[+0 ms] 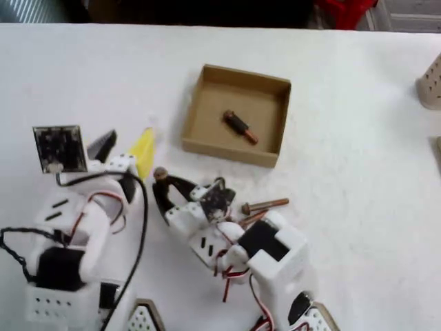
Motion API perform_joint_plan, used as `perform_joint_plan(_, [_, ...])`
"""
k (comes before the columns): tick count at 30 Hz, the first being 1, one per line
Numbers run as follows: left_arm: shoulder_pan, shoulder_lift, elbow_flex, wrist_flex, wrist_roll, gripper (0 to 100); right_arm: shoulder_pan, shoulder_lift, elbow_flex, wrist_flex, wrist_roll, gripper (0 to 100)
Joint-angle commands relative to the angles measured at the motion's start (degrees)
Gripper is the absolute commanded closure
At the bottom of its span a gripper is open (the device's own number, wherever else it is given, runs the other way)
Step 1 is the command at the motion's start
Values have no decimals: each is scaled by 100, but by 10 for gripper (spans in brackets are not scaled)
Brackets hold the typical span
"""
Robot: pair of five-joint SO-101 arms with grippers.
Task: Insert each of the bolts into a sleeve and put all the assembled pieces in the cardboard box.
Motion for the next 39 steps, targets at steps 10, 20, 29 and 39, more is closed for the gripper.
perform_joint_plan(10, [-664, 4224, -703, 176, 484, 964, 312, -1648, 343, 1552, -53, 982])
perform_joint_plan(20, [-75, 3626, 185, 431, -123, 976, 1130, -3565, 343, 3846, -35, 983])
perform_joint_plan(29, [-4, 4514, 633, -149, -703, 973, 1974, -6607, 70, 7503, -44, 983])
perform_joint_plan(39, [-198, 6105, -237, -158, -703, 973, 3108, -7081, -1785, 10290, -35, 981])
